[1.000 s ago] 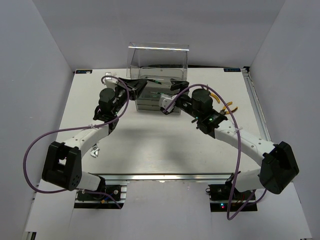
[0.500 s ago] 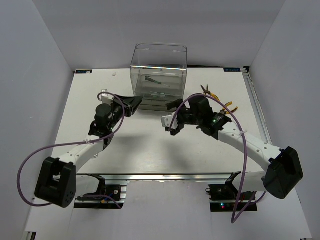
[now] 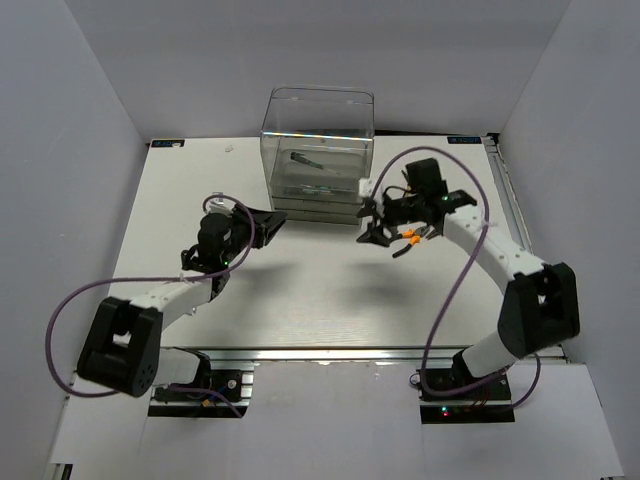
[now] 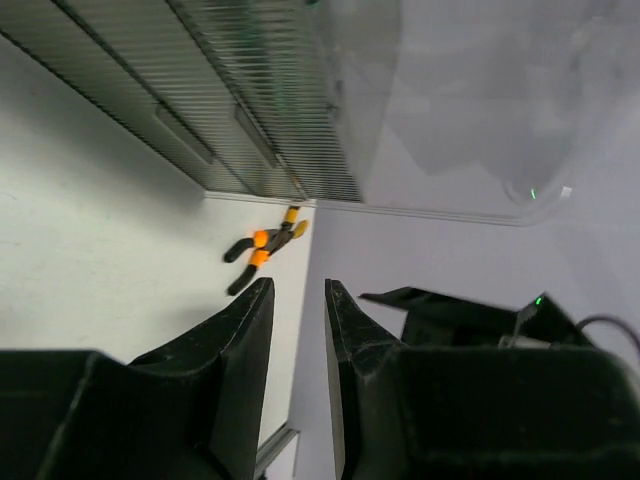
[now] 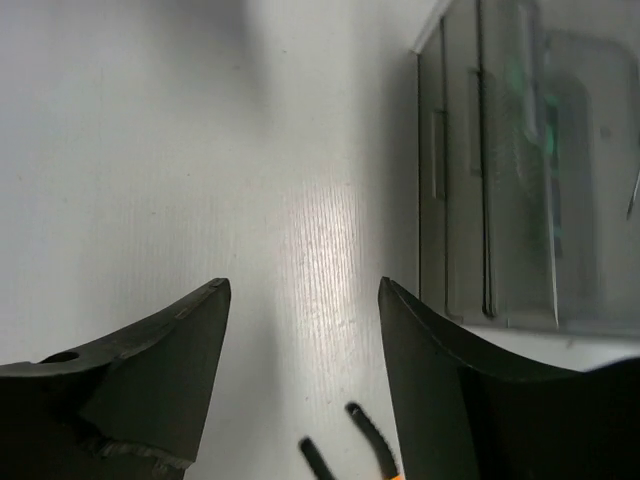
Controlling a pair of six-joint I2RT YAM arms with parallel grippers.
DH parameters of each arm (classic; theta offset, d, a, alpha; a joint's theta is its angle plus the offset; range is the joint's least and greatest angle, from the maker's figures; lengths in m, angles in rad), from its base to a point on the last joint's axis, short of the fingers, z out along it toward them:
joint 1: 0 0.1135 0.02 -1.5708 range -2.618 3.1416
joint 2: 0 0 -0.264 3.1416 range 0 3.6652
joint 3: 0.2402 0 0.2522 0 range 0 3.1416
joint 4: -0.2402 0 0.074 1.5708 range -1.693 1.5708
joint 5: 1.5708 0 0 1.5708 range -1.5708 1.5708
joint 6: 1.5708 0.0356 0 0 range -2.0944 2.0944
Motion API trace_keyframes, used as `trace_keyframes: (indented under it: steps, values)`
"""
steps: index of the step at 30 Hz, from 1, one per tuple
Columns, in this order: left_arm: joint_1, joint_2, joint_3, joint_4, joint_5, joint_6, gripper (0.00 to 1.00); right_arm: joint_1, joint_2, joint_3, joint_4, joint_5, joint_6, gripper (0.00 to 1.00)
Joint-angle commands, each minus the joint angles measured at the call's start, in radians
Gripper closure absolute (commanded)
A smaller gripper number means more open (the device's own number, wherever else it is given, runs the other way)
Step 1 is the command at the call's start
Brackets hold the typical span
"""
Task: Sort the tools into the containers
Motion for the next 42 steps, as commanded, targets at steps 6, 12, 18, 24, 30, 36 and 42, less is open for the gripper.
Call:
trace_keyframes:
  steps: [6,12,18,24,30,36,42]
  values:
    - [0.006,0.302,0.169,0.124,0.112,0.072,0.63,-0.244,0.136,0.126,-0.127,-0.405,0.222,0.37]
    - [0.005,0.498,0.31,0.235,0.19,0.052,0.62,-0.299,0.146,0.121,-0.083,-0.414,0.271,0.37]
    - [-0.009,0.608,0.379,0.27,0.172,0.041,0.61,-0.333,0.156,0.122,-0.057,-0.421,0.294,0.37]
    - [-0.014,0.668,0.409,0.289,0.147,-0.008,0.61,-0.356,0.168,0.13,-0.037,-0.426,0.314,0.37]
    - [-0.023,0.688,0.419,0.29,0.124,-0.019,0.72,-0.362,0.168,0.127,-0.029,-0.429,0.325,0.37]
    - [-0.026,0.686,0.401,0.293,0.1,-0.029,0.83,-0.366,0.159,0.121,-0.024,-0.429,0.33,0.38]
    - [-0.028,0.667,0.369,0.31,0.097,-0.035,0.99,-0.373,0.153,0.115,-0.026,-0.423,0.33,0.38]
